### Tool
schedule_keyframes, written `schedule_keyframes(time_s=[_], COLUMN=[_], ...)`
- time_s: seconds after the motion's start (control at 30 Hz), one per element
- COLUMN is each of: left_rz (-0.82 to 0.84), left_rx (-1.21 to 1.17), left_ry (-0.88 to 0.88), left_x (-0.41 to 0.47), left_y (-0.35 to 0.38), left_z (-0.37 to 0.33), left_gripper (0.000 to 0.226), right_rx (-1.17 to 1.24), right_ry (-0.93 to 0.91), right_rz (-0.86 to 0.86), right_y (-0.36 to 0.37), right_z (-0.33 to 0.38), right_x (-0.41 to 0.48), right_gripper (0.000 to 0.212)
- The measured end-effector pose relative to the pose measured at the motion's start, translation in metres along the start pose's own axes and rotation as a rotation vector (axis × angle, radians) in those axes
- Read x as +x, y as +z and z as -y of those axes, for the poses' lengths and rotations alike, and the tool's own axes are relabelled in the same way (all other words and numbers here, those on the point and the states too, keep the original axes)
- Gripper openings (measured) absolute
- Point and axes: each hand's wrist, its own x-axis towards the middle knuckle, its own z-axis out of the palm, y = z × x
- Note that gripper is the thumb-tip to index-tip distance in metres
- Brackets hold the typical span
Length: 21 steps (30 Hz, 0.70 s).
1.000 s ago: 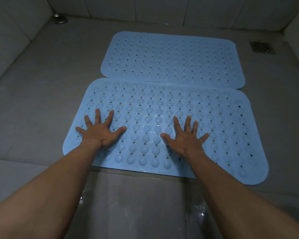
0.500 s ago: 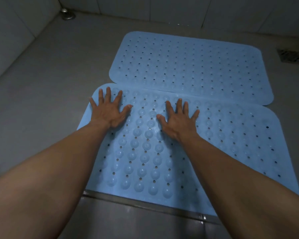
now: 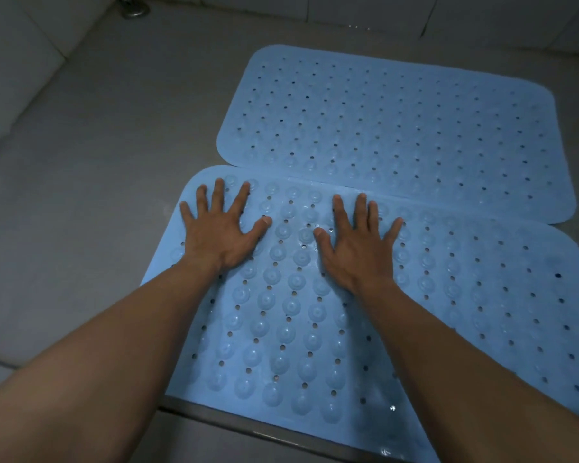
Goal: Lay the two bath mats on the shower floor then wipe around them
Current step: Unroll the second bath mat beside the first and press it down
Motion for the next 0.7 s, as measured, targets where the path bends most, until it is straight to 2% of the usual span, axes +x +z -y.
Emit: schedule_keyframes(time_s=[0.17,0.3,0.5,0.7], left_rz=[-0.023,0.009,0.034,0.077], left_rx=[-0.035,-0.039,-0.013,-0.001], left_ry=[0.012,-0.014,0.012,-0.015], left_x=[0.008,0.012,0.015,0.016], left_y=[-0.001,0.001,-0.003,-0.010], left_z=[0.000,-0.003,-0.004,-0.007], left_gripper=[0.093,0.094,0.079,0.082], right_rx=[0.006,0.005,0.003,0.017], right_ry=[-0.100,-0.068,-0.065,-0.051], right_rz=[0.009,0.038,0.044,0.086], right_y=[0.001,0.001,0.001,-0.002], right_z=[0.018,0.018,0.020,0.022], right_x=[0.001,0.002,0.006,0.010], right_gripper=[0.066,0.077,0.068,0.063])
